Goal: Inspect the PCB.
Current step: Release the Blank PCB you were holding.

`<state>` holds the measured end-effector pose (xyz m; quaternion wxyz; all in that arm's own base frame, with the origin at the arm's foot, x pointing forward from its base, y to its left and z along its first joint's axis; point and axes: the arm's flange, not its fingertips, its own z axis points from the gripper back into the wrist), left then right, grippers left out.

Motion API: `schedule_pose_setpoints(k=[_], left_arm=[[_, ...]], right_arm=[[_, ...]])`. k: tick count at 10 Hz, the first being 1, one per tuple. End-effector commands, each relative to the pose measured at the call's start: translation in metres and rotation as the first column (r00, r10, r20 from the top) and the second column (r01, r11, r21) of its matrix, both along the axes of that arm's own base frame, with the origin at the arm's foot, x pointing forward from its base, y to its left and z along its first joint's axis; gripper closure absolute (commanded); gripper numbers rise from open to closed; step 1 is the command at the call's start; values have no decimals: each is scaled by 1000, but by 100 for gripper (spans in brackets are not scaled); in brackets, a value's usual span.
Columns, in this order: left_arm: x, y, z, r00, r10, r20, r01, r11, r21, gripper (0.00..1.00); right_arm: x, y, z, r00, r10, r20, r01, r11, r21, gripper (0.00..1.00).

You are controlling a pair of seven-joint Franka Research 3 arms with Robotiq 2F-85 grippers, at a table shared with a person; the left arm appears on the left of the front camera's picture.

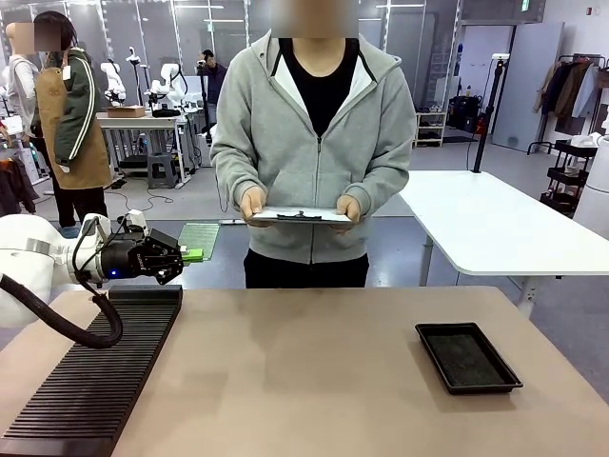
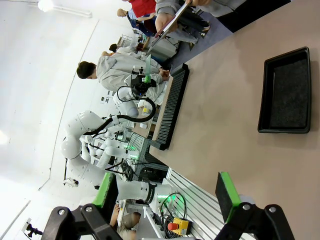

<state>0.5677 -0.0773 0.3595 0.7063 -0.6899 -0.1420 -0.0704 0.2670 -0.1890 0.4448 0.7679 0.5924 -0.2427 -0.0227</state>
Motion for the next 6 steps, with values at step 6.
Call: schedule_pose_setpoints(k=[6], left_arm=[[-1,-1,1,1000,-8,7,8,1000,9,96]], right_arm=[[0,-1,1,1000,2,22,-2,1000,5,0]])
